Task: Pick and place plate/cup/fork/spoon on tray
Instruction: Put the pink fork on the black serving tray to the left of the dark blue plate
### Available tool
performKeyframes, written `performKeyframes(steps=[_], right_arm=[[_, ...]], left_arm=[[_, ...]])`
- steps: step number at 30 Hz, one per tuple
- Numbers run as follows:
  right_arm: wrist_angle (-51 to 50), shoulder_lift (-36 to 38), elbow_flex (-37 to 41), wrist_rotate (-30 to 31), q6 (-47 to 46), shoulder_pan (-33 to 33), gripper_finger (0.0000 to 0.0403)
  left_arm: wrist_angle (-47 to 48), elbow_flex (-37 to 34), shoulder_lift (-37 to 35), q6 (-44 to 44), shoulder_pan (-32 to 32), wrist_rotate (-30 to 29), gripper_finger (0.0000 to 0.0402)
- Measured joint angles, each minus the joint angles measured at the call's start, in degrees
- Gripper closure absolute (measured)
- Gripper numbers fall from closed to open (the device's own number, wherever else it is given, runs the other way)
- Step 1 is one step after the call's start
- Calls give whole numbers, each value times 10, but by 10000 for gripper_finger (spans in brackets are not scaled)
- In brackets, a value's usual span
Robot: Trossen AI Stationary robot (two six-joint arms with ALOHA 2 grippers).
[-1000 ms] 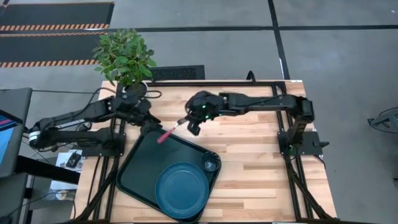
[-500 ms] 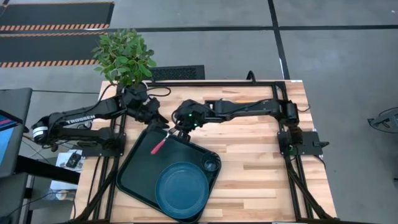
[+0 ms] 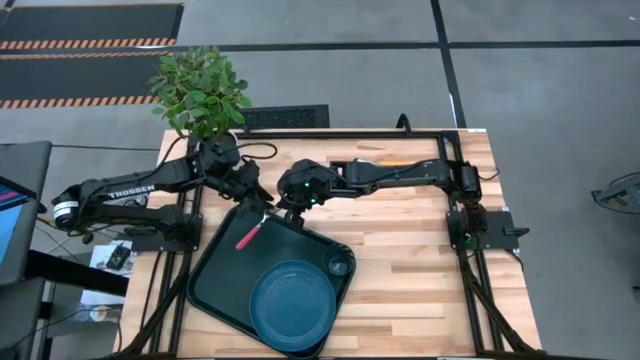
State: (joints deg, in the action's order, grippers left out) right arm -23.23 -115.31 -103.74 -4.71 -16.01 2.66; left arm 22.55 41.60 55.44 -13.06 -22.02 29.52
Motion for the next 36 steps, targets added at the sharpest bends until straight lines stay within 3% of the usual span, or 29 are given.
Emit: performKeyframes(steps=[14, 21, 25, 30, 36], right_arm=[[23, 0, 0, -14, 0, 0, 400], [22, 0, 0, -12, 0, 1, 395], [22, 0, 0, -11, 0, 1, 391], [5, 9, 1, -14, 9, 1, 353], [-107, 84, 0, -22, 13, -2, 297]], left_arm=[[6, 0, 1, 14, 18, -16, 325], [6, 0, 1, 26, 19, -23, 391], [6, 0, 0, 29, 19, -23, 398], [-12, -14, -10, -6, 25, -26, 401], [-66, -117, -92, -86, 43, -17, 401]])
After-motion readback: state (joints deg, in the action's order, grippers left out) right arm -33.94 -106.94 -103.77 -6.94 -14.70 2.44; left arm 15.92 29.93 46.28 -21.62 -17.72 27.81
